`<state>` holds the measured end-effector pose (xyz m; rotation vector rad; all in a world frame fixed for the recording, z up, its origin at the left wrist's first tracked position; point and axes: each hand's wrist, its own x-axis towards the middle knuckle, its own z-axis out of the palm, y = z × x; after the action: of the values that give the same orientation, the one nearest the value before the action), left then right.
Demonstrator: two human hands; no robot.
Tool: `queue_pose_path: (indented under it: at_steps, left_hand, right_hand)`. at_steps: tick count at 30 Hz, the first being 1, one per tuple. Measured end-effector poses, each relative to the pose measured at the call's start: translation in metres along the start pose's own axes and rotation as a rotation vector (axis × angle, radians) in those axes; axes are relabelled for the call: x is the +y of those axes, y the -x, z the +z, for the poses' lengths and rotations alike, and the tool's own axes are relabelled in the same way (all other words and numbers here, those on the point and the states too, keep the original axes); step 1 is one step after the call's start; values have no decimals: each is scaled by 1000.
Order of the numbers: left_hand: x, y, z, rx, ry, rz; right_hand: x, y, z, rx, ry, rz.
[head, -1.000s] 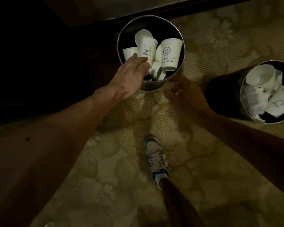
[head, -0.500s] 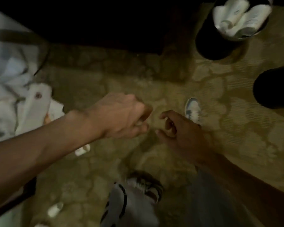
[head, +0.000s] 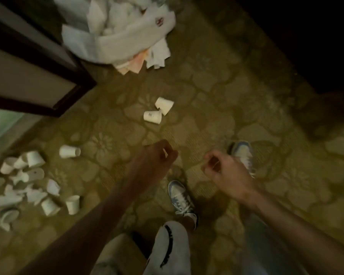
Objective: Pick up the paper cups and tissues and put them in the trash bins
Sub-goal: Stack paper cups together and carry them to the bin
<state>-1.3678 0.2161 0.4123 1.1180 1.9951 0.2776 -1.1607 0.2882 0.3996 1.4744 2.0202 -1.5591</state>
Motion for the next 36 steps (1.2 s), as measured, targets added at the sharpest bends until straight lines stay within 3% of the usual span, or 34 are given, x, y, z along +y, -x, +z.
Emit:
queue_pose_path:
  at_steps: [10, 19, 25, 27, 30, 36]
  left_hand:
    - [-134, -133, 43, 163, 404, -528]
    - [-204, -267, 106, 210, 740, -830]
    - [-240, -334, 151, 447, 858, -876]
    - [-248, -351, 159, 454, 949, -936]
    - [-252, -369, 169, 448, 899, -983]
    - [-241, -375, 182, 437, 846, -859]
  right_hand:
    - [-22, -207, 44, -144, -23, 245]
    - [11, -405, 89, -198, 189, 124]
    - [42, -480, 113, -110, 230, 36]
    - [51, -495, 119, -119, 251, 32]
    - [62, -507, 130, -112, 243, 45]
    - [63, -515, 140, -152, 156, 56]
